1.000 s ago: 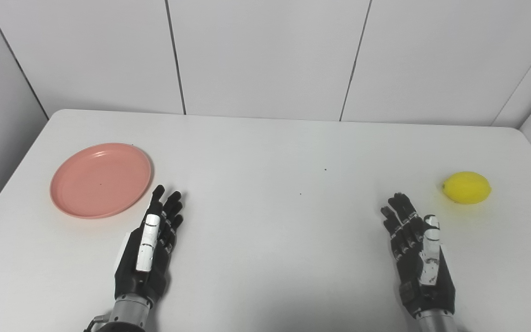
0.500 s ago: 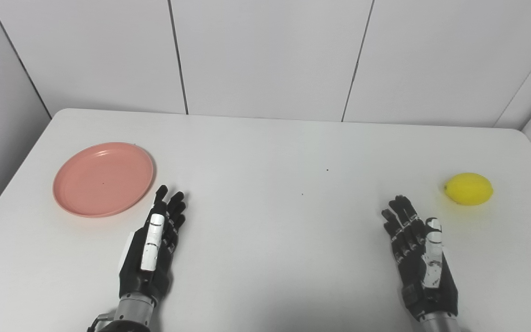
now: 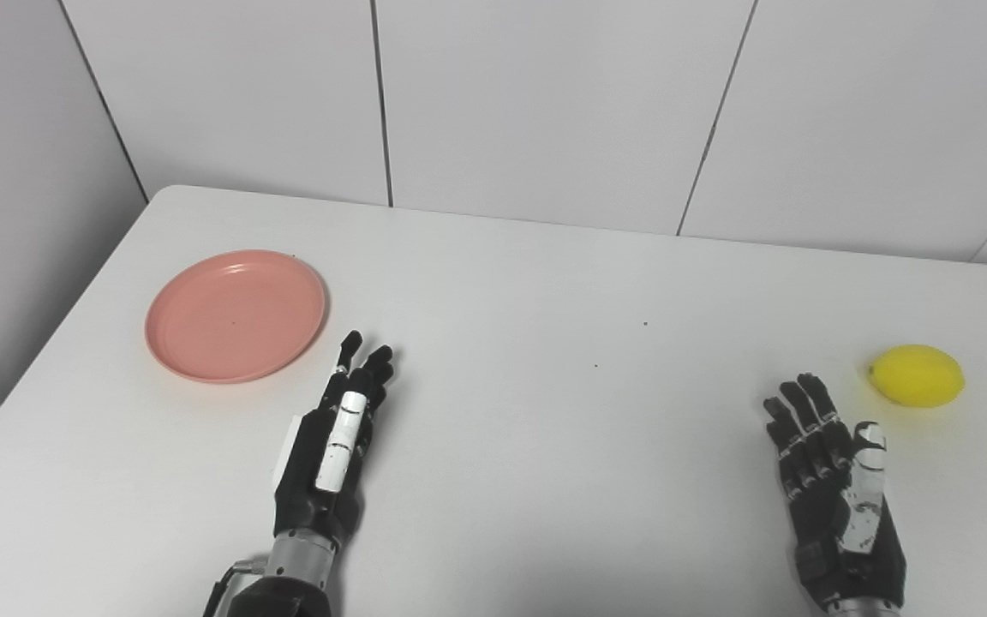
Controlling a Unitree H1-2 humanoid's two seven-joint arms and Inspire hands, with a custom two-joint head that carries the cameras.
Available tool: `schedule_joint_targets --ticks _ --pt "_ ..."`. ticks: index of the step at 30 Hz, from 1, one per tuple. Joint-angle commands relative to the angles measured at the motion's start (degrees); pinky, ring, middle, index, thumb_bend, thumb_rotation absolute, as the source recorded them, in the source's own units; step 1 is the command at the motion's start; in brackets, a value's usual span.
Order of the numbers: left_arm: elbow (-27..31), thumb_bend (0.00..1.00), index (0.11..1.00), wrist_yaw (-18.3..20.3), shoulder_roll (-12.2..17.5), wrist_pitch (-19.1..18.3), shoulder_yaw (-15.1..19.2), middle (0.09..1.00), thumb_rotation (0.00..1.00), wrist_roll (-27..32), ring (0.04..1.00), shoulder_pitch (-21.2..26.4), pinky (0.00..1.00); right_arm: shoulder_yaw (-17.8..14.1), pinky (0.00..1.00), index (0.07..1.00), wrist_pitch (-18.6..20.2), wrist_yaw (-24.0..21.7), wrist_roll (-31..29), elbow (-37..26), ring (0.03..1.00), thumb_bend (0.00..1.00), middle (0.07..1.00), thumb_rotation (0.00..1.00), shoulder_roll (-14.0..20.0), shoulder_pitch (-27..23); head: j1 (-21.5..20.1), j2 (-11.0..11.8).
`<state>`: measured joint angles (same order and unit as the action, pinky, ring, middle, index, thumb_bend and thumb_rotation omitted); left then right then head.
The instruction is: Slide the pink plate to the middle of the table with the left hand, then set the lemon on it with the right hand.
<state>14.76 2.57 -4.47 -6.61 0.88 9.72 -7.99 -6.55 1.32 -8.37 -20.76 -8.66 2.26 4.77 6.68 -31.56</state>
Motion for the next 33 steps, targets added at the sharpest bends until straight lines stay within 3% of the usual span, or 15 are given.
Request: schedule_joint_targets --ticks 1,16,33 --pt "-1.4 0.67 0.963 -0.5 -1.1 1.2 -0.2 0.92 0.76 0.2 0.95 -2.2 1.0 -0.7 1.0 0.92 -2.5 -1.0 -0.6 1.7 0.925 0.78 0.933 1.0 0.6 0.0 0.8 0.6" --pt "-6.9 0.69 0.962 -1.3 -1.3 5.8 -1.7 0.921 0.74 -0.6 0.95 -1.0 1.0 -1.4 1.0 0.927 -4.1 -2.2 -1.3 5.4 0.949 0.75 0.948 1.0 1.3 -1.0 3.6 4.5" --pt "-8.7 0.66 0.957 -1.0 -0.7 7.5 -1.4 0.913 0.75 0.0 0.944 -1.0 1.0 -1.2 1.0 0.928 -5.9 -3.0 -1.0 7.0 0.956 0.73 0.959 1.0 0.5 -1.1 3.0 6.7"
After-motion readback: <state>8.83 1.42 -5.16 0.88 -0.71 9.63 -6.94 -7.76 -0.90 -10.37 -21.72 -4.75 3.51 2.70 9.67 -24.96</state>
